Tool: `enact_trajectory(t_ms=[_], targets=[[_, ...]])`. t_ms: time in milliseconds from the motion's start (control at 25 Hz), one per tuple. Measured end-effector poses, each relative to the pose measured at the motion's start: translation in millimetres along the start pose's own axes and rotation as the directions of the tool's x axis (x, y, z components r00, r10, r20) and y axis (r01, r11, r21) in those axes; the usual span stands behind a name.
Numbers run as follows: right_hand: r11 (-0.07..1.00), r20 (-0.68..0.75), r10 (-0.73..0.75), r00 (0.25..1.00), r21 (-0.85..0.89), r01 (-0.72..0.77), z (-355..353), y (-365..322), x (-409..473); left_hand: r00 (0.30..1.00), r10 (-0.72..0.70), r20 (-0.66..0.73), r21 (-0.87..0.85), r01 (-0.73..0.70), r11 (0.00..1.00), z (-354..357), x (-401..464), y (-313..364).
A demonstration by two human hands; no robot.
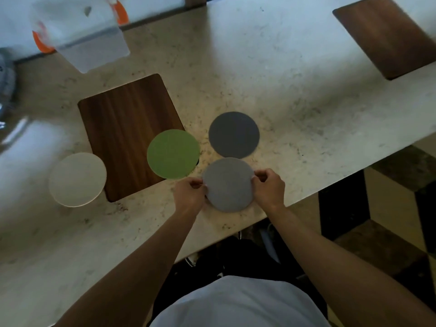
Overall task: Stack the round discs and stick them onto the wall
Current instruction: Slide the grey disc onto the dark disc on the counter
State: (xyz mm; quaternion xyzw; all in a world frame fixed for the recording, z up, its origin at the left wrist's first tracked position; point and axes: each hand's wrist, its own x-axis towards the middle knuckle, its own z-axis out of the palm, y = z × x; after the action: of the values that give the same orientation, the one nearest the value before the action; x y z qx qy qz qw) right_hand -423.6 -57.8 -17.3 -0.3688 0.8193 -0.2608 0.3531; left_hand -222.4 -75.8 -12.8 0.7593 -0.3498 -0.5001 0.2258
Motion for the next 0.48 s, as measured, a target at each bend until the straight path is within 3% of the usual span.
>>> enact_trajectory(t_ms=[240, 480], targets=[[0.995, 0.023, -0.027, 0.999, -0.092, 0.029, 2.0, 6.4, 1.4, 0.997, 0.076, -0.005, 0.177, -0.074, 0.981, 2.0, -3.2, 0.3], [0.97, -0.025, -0.057, 0.998, -0.238, 0.049, 4.1, 4.9, -3.5, 0.972, 0.234, -0.006, 0.402, -0.212, 0.891, 7.4, -9.3, 2.2]])
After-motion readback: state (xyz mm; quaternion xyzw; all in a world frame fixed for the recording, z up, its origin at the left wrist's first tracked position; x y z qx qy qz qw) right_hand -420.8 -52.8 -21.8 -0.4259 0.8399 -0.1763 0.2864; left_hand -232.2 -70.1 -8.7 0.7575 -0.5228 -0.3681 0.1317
